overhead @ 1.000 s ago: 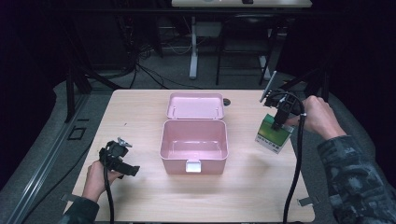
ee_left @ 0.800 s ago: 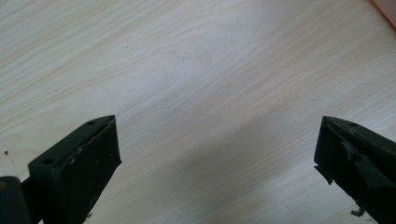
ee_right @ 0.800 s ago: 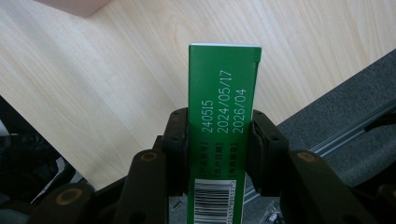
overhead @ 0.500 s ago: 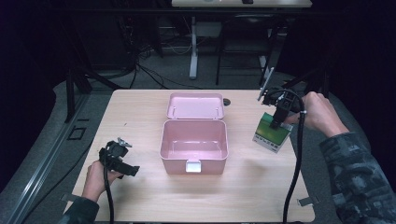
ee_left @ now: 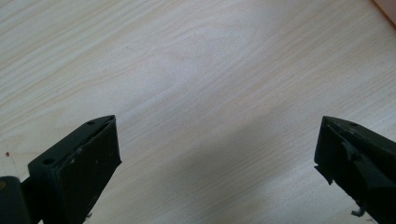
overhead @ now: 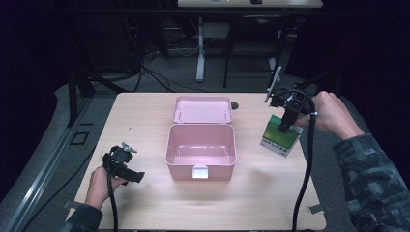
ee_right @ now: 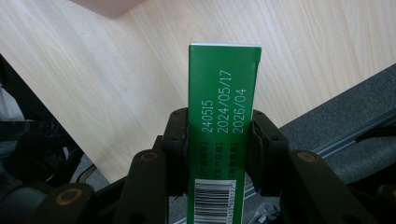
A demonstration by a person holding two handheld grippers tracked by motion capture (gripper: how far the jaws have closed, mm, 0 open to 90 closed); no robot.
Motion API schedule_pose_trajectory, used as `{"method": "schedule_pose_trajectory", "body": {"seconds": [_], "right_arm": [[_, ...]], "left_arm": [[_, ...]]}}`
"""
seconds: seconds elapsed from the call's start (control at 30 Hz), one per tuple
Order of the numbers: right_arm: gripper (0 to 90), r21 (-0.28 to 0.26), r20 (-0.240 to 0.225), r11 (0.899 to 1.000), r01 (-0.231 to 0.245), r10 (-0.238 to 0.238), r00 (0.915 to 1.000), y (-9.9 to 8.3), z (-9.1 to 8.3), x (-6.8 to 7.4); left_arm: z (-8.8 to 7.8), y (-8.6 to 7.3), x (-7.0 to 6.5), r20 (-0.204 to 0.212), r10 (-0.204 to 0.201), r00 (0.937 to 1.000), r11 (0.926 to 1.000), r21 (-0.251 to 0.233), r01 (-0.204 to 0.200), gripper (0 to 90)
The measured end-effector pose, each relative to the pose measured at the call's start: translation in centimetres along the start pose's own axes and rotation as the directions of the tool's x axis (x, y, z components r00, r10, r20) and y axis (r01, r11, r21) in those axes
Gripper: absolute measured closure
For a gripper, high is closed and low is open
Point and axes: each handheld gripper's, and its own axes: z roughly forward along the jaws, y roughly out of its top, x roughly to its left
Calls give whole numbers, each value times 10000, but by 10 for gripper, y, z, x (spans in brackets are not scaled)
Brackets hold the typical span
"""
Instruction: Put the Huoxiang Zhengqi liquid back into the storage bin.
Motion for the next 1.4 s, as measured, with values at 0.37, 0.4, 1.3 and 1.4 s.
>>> {"method": "schedule_pose_trajectory", "body": {"seconds": [0.37,0.4,1.3,1.4], "right_arm": [[637,-71,14,9995,320,-320,9995,5,-14,6],[637,-75,23,9994,325,-325,9995,6,-15,7],[636,-66,150,9934,1142,-1141,9934,18,-43,22],[637,-117,162,9925,1216,-1214,9925,19,-47,24]], "left_arm": [[0,0,1,-21,-3,10000,10000,5,3,3],[0,0,1,-26,-6,10000,10000,6,6,3],[0,0,0,-17,38,10000,10000,25,-38,3],[1,0,0,-5,42,10000,10000,46,-42,3]]}}
